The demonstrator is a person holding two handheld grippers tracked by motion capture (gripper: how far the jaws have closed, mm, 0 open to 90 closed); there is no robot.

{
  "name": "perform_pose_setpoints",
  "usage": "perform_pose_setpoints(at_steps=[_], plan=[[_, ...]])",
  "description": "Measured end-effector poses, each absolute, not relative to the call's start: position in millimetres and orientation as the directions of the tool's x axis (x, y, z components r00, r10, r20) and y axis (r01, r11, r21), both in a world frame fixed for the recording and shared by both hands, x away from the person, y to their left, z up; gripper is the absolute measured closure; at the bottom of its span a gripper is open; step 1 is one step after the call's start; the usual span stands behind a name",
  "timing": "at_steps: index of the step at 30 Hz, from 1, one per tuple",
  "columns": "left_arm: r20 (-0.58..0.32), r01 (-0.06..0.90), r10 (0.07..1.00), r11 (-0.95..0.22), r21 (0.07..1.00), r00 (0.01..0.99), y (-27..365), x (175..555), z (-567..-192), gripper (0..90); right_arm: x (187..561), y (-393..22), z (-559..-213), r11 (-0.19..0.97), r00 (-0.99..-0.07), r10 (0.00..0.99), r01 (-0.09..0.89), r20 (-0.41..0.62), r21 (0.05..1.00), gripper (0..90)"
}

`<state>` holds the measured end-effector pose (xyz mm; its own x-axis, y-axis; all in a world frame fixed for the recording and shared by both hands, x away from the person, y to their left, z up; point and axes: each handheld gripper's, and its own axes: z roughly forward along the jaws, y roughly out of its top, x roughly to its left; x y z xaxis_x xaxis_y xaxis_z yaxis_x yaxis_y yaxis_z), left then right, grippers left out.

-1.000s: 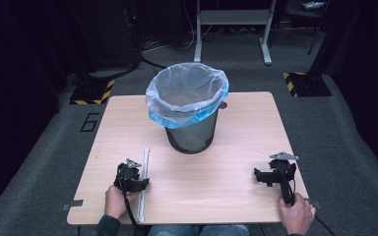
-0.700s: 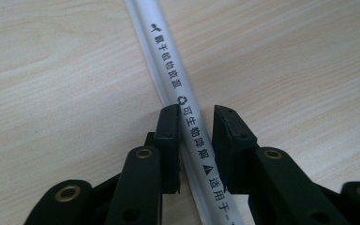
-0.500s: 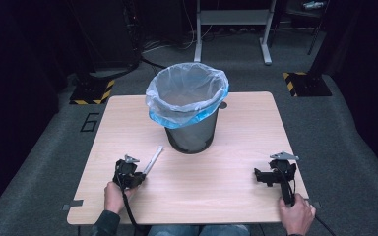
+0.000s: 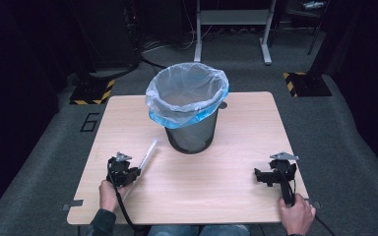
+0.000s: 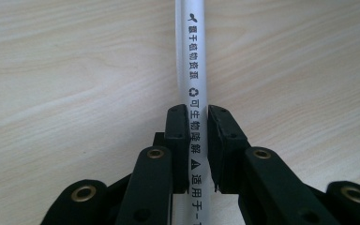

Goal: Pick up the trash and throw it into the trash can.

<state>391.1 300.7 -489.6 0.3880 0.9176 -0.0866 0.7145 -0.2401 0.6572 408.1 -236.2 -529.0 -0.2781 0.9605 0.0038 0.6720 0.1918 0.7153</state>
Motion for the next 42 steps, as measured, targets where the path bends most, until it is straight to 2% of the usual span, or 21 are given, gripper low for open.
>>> perform_pose_setpoints(at_steps=[12, 42], plan=[[-0.116, 0.680, 0.921, -0.186, 0.709, 0.372, 315, 391, -473, 78.9, 408, -236, -529, 0.193, -0.279, 0.960, 0.672, 0.004, 0.715, 0.0], [-0.082, 0.596, 0.922, -0.175, 0.784, 0.378, 328, 398, -419, 78.4, 408, -237, -529, 0.198, -0.286, 0.958, 0.673, 0.005, 0.713, 0.0]])
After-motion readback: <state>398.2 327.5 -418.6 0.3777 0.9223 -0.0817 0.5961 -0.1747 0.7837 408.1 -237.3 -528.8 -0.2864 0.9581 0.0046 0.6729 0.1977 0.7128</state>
